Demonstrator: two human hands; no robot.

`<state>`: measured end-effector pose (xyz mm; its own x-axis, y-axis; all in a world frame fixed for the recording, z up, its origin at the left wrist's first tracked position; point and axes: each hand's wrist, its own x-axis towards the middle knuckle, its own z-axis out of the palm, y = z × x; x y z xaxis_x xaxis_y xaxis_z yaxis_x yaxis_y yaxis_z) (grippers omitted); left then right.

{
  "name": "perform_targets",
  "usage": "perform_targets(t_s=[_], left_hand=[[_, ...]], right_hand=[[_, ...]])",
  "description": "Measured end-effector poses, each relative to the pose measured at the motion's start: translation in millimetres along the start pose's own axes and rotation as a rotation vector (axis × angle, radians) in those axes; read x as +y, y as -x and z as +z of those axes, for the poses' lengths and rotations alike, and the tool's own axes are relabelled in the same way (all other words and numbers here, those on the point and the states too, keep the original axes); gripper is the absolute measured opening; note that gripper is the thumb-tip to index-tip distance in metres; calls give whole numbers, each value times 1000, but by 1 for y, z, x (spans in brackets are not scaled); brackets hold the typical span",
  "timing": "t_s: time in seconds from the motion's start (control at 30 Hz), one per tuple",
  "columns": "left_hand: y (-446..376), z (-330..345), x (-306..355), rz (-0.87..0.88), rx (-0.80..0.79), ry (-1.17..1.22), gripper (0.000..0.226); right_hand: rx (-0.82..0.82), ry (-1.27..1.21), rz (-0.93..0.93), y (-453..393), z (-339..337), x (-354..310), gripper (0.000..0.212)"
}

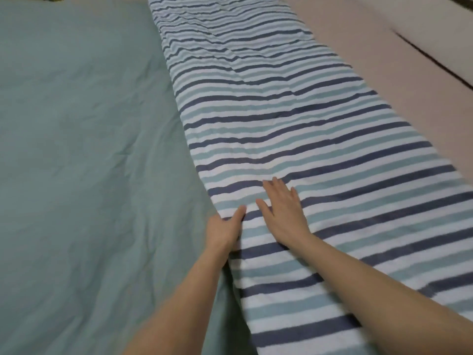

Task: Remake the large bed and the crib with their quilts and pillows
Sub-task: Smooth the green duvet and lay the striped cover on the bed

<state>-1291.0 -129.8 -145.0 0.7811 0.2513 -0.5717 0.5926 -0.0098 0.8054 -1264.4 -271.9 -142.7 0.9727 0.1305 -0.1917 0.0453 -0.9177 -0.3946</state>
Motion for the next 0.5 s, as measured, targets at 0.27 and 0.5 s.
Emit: perform_targets(t_s=[0.27, 0.5], left_hand=[[69, -21, 7, 333, 180, 188, 24], [143, 0, -67, -74, -150, -22, 40]], right_hand=[[200, -129, 130, 159, 9, 0, 59], [34, -38, 232, 241, 32, 5, 57]])
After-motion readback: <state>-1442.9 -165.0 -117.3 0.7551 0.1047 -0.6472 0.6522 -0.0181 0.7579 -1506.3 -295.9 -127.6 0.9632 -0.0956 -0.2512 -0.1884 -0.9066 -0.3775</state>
